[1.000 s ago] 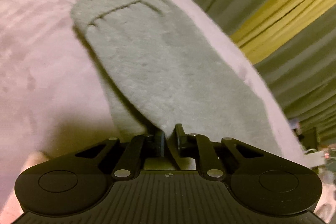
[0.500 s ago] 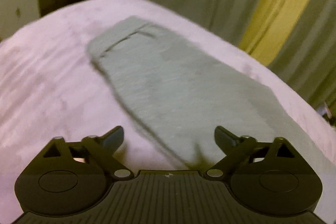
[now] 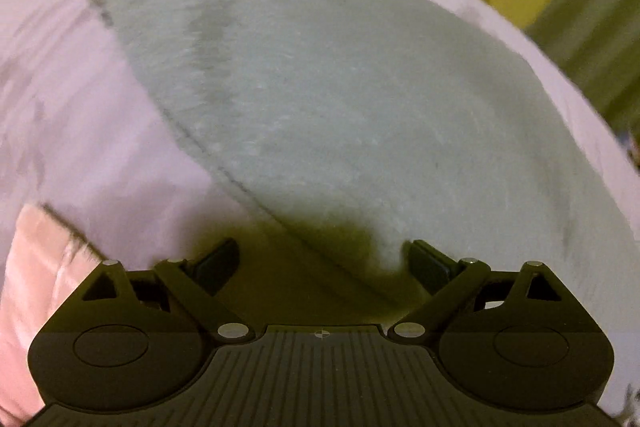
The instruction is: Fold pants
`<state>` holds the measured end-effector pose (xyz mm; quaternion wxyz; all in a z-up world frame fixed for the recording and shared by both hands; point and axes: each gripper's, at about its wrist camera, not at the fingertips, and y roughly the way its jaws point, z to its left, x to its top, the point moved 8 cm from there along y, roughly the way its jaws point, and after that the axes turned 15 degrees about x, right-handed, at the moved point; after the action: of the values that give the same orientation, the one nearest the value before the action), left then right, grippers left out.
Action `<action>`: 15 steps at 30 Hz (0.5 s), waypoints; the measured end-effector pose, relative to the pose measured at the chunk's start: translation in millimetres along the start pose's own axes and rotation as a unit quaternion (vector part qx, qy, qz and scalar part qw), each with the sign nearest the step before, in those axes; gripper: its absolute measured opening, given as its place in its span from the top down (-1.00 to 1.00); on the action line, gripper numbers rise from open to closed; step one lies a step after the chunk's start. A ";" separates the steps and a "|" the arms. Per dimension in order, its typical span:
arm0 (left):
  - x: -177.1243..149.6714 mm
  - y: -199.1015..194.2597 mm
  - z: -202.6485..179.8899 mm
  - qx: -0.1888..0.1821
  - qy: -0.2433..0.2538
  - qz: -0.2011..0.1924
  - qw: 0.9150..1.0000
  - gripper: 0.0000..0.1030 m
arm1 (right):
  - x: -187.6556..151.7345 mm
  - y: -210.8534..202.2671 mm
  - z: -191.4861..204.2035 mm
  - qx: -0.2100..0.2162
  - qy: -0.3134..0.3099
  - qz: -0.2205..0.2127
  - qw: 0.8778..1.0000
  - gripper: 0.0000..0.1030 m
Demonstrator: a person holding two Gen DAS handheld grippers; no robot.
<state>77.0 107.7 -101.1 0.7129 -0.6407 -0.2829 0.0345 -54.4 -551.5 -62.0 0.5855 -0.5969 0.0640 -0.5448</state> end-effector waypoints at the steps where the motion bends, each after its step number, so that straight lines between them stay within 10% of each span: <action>1: -0.1 -0.8 4.7 0.001 -0.011 -0.001 1.000 -0.88 | 2.5 -6.2 -0.9 -0.024 -0.002 -0.018 1.000 -0.48; 9: -9.7 -8.9 6.5 0.011 -0.005 -0.016 1.000 -0.88 | 9.8 -41.3 76.2 0.090 -0.133 -0.102 0.982 -0.91; 15: -9.2 -26.4 -12.5 0.023 0.048 -0.058 0.997 -0.88 | -25.8 30.2 106.0 0.161 -0.081 0.080 0.980 -0.91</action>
<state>66.6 88.1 -80.0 0.7411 -0.6073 -0.2845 -0.0310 29.1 -475.6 -70.5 0.7188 -0.5302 -0.0250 -0.4490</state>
